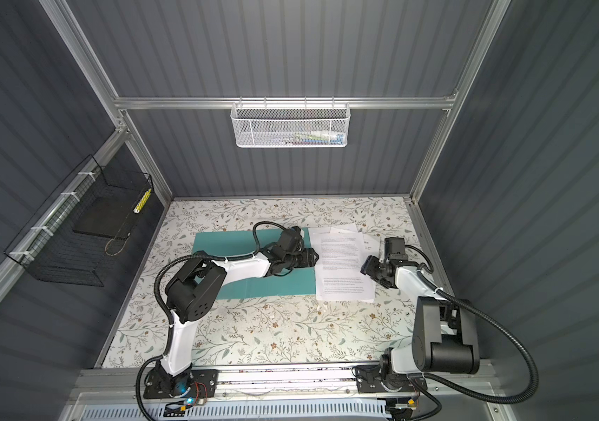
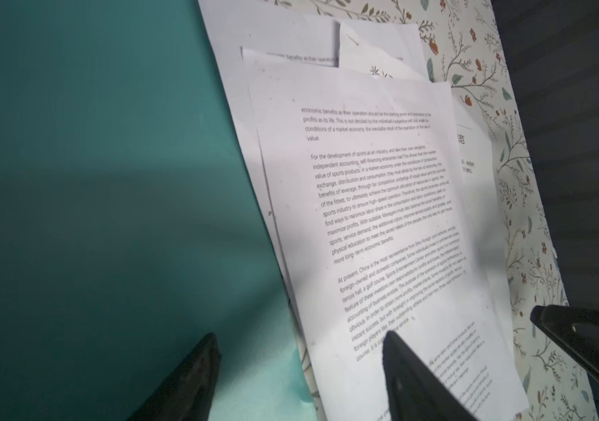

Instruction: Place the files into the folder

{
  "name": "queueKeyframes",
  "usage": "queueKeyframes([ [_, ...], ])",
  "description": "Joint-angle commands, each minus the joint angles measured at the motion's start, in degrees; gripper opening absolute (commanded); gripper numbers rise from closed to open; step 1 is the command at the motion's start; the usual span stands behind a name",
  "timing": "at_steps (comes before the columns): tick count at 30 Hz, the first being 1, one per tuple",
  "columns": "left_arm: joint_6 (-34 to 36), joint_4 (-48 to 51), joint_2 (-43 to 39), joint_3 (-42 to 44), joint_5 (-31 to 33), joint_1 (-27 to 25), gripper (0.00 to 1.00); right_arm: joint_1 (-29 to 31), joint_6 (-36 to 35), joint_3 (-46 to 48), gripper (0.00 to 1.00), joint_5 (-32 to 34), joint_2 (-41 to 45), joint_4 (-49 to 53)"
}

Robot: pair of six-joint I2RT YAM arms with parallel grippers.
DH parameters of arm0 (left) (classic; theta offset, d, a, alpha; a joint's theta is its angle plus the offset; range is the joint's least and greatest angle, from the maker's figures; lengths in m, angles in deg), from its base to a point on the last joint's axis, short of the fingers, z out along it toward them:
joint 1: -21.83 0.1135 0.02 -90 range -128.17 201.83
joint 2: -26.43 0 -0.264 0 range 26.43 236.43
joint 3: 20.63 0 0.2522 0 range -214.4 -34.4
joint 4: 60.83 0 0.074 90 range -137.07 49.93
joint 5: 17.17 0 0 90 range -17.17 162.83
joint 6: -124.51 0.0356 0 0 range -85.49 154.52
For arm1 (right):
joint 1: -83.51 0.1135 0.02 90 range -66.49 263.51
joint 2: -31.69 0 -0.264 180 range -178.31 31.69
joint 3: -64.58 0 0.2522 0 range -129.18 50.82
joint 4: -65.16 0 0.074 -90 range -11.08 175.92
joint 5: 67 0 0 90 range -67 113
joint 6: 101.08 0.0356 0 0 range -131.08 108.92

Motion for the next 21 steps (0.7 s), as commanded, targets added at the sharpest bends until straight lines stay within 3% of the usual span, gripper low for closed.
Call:
queueKeyframes([
  [1, -1.5, -2.5, 0.5, -1.6, -3.1, -0.3, 0.71, -0.3, 0.1, -1.5, 0.67, -1.3, -1.4, -1.1],
  [21, -4.4, -2.2, 8.9, -10.6, -8.0, -2.4, 0.7, -1.2, 1.5, -1.4, 0.67, -1.6, -6.8, -0.6],
])
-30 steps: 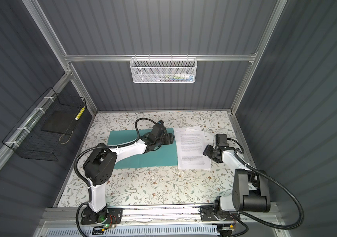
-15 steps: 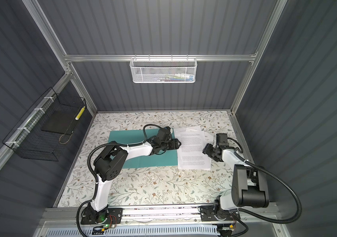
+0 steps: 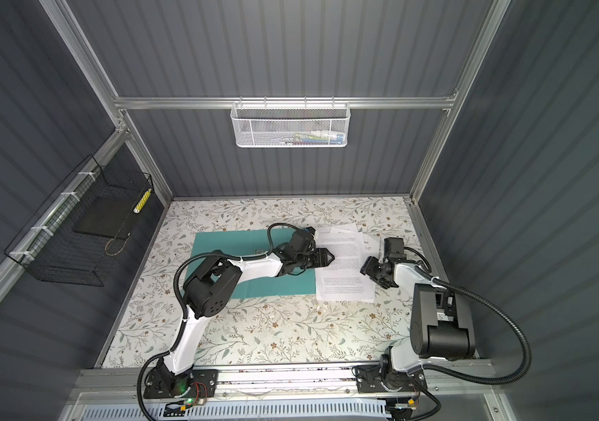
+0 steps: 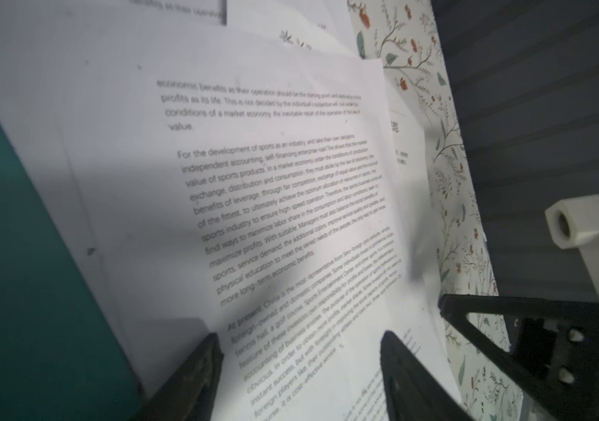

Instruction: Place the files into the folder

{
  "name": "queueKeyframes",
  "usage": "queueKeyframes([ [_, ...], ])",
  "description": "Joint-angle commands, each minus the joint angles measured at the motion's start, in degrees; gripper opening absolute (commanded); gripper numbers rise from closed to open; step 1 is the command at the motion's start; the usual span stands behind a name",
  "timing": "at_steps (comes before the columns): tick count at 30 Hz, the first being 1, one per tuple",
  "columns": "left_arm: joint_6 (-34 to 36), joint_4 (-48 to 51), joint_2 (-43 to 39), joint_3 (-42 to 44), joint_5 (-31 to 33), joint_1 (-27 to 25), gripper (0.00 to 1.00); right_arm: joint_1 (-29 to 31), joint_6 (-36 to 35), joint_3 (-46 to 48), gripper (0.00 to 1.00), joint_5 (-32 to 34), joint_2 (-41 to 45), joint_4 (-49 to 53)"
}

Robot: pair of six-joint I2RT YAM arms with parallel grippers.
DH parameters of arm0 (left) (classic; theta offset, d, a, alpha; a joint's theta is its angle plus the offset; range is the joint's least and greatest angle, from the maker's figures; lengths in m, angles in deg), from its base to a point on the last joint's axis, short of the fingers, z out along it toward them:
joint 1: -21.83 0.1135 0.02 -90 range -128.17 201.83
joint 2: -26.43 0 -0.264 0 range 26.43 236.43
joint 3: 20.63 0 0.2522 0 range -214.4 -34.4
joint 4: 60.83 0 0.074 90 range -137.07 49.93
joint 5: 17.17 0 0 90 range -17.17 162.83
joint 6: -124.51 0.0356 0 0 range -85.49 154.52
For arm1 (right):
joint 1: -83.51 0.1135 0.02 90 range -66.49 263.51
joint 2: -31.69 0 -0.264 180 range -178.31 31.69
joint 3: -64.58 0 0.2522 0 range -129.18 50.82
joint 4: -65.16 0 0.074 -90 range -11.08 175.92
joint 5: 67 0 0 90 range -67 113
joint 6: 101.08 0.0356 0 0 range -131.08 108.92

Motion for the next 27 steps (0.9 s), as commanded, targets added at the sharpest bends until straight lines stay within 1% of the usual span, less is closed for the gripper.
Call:
queueKeyframes([
  [1, -0.6, 2.0, 1.2, -1.8, -0.9, -0.1, 0.7, -0.3, 0.6, -0.8, 0.67, -0.8, -1.4, 1.2],
  [6, -1.2, 2.2, 2.1, -1.0, -0.7, -0.1, 0.69, -0.3, 0.9, -0.7, 0.67, -1.3, -2.2, 1.2],
  [13, -1.5, 2.6, 2.9, -1.0, -0.7, -0.1, 0.69, -0.3, 1.1, 0.6, 0.67, -5.2, -0.9, 1.1],
  [14, -1.5, 2.6, 3.0, -1.0, -0.8, -0.2, 0.69, -0.3, 1.1, 0.8, 0.67, -6.0, -0.8, 1.0],
  [15, -1.6, 2.6, 3.1, -1.1, -0.9, -0.1, 0.69, -0.3, 1.2, 1.1, 0.67, -8.3, -0.6, 1.0],
  [24, -1.8, 2.5, 3.6, -0.7, -0.9, -0.1, 0.68, -0.3, 2.2, 2.4, 0.67, -16.1, -0.7, -1.9],
  [26, -1.8, 2.4, 3.6, -0.7, -0.9, -0.2, 0.68, -0.3, 2.3, 2.6, 0.67, -18.8, -0.5, -3.1],
  [27, -1.7, 2.4, 3.5, -0.7, -0.9, -0.1, 0.68, -0.3, 2.7, 3.0, 0.67, -21.2, -0.4, -4.7],
])
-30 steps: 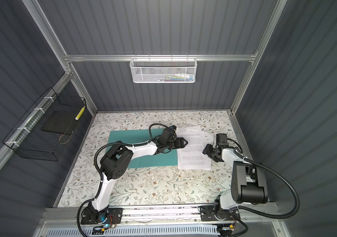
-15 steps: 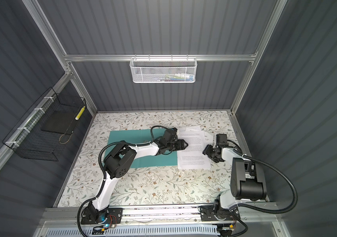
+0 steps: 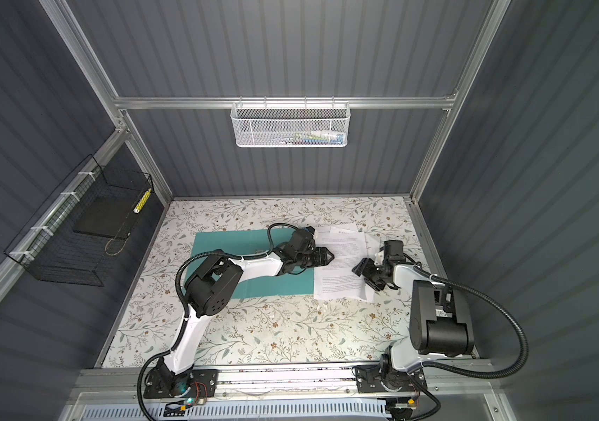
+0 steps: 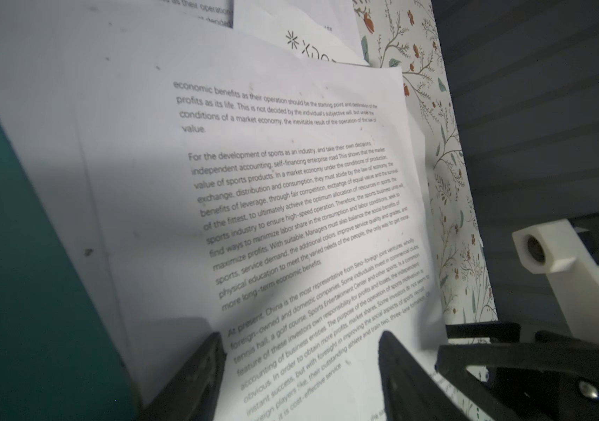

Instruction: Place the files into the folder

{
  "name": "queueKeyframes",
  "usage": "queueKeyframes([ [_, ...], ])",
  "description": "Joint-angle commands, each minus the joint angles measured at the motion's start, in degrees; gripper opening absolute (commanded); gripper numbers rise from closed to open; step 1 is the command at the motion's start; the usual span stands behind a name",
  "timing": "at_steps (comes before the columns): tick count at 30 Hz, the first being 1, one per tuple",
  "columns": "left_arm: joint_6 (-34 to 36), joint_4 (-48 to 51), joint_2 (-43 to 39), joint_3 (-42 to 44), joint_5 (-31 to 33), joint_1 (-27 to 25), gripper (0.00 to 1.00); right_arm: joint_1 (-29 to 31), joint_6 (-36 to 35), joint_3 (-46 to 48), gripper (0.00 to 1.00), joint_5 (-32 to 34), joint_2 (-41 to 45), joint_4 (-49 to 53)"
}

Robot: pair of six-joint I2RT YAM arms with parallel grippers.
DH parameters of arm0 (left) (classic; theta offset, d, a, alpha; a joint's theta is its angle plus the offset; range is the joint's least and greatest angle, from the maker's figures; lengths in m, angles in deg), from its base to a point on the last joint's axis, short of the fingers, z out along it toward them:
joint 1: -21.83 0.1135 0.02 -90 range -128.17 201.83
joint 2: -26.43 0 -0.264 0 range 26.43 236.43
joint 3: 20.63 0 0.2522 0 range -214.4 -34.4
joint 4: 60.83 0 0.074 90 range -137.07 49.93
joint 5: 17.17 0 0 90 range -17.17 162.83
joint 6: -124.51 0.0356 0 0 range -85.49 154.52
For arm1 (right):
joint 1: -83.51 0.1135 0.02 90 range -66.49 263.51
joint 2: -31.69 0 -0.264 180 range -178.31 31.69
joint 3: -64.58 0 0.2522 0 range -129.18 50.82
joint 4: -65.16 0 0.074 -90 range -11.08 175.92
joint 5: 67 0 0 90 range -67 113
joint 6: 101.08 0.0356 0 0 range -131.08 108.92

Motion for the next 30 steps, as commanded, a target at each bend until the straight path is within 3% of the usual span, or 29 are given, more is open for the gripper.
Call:
queueKeyframes([
  [1, -0.6, 2.7, 2.9, -0.2, -0.4, -0.2, 0.68, -0.2, 1.6, 1.5, 0.67, -8.7, 0.6, -4.1],
  [6, -0.4, 2.7, 2.9, 0.0, -0.3, -0.1, 0.68, 0.0, 7.7, 3.8, 0.67, -21.0, 1.3, -15.7],
  [9, -0.2, 2.7, 2.8, 0.1, -0.1, -0.1, 0.68, 0.7, 7.6, 3.1, 0.67, -22.2, 2.9, -16.8],
  [19, 0.2, 2.7, 2.1, 0.5, 0.2, 0.0, 0.67, 0.8, 4.3, 1.5, 0.67, -18.4, 3.9, -13.8],
  [24, 0.3, 2.7, 2.1, 0.5, 0.3, 0.1, 0.67, 0.9, 2.5, 0.1, 0.65, -12.7, 2.7, -7.7],
  [30, 0.5, 2.6, 1.0, 1.4, 0.8, 0.3, 0.67, 0.9, 1.4, -0.9, 0.54, -7.3, 2.2, -4.0],
])
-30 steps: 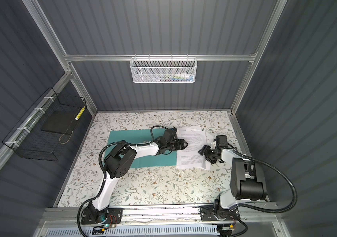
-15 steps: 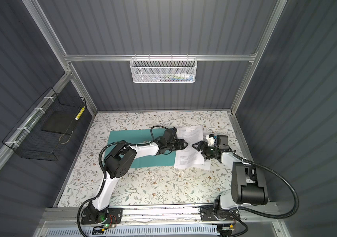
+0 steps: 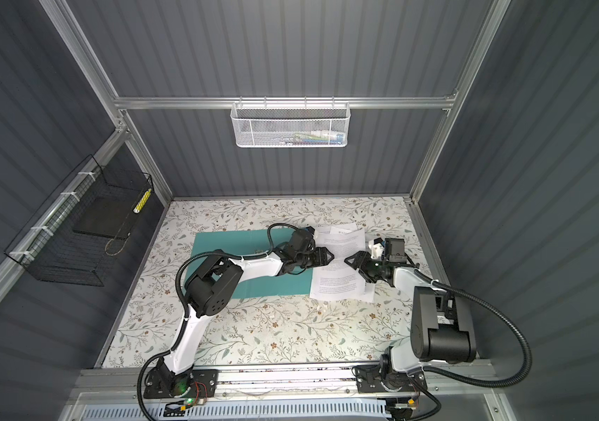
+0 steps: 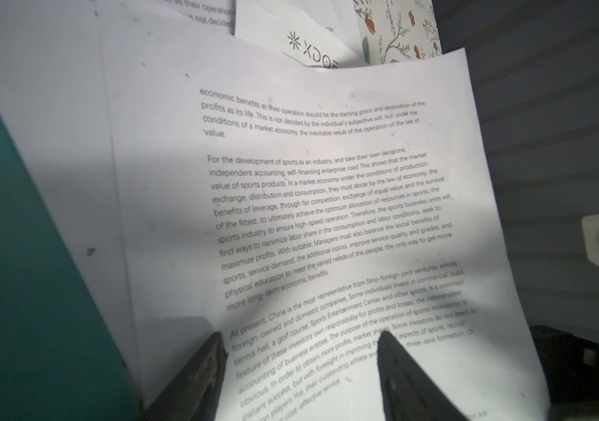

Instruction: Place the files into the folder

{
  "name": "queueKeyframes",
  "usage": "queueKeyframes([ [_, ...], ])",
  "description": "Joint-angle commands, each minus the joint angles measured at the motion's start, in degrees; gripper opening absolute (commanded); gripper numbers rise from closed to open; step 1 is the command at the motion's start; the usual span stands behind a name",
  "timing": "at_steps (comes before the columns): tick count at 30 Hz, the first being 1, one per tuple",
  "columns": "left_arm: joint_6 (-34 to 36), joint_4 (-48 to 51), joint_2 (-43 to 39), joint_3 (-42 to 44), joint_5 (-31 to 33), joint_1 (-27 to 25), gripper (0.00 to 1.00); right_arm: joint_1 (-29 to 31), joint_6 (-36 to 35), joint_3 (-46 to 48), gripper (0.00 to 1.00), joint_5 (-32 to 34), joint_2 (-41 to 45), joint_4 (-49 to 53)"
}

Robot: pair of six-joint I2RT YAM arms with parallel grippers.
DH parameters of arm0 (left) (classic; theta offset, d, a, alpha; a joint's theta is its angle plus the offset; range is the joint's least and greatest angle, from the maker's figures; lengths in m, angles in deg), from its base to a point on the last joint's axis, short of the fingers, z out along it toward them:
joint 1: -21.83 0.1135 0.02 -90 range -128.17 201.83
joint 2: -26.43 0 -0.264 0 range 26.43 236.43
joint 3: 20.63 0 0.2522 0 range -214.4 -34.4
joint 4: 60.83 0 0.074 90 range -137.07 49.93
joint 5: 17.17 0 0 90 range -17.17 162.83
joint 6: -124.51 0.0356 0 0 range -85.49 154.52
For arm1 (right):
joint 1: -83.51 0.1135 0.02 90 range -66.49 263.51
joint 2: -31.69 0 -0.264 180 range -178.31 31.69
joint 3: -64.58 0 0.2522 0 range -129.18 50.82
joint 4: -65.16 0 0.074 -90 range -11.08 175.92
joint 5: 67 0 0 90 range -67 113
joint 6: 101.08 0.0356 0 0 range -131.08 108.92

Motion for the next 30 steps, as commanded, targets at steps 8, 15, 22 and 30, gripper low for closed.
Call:
queueKeyframes([
  [8, 1.3, 2.7, -0.4, 1.7, 1.1, 0.6, 0.68, 0.2, -0.9, -2.4, 0.0, 4.0, 0.1, 3.9],
  [15, 3.0, 6.2, -12.5, 4.2, 2.4, 4.8, 0.75, 0.7, 0.6, -6.5, 0.0, 2.2, 3.7, 6.3],
  [22, 5.2, 12.7, -33.0, 16.3, 6.1, 12.7, 0.76, 6.8, 3.5, -15.5, 0.0, 0.6, 6.4, 8.7],
  [30, 5.0, 20.2, -51.9, 27.3, 14.6, 17.1, 0.77, 18.3, 7.7, -31.5, 0.0, -1.7, 0.0, 5.5],
])
